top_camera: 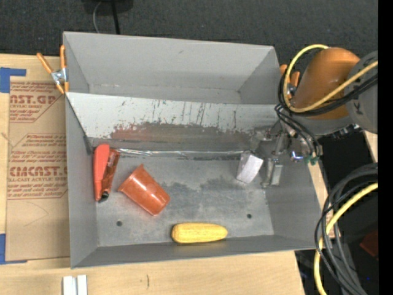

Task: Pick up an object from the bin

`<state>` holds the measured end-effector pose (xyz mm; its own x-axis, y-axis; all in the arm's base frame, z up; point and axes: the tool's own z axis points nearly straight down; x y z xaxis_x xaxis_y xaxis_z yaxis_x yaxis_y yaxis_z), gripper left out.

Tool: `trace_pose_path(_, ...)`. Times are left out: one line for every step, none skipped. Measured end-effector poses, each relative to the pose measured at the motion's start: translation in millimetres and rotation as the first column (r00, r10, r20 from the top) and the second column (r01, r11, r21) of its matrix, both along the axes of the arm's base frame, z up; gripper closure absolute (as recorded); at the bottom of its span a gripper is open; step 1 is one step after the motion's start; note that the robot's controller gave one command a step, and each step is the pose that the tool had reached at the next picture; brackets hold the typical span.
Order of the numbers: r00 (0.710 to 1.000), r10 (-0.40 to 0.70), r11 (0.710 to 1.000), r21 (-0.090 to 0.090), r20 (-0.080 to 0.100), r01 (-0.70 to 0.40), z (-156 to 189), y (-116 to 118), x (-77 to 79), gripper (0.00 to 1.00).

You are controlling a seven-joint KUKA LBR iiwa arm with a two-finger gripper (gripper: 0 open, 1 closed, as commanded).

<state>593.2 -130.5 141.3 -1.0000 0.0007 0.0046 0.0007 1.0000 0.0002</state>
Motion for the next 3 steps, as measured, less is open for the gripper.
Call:
trace_pose_path(1.0,0.001,1.0,-0.001,0.007,-0.001,5,0,1.5,0.0)
trace_pose_path(0.998,-0.061,0.998,0.0,0.012,0.061,-24,-7,-8.8,0.0)
trace_pose_path(0.987,-0.159,0.987,-0.001,0.008,0.159,-66,-25,-32.9,1.0)
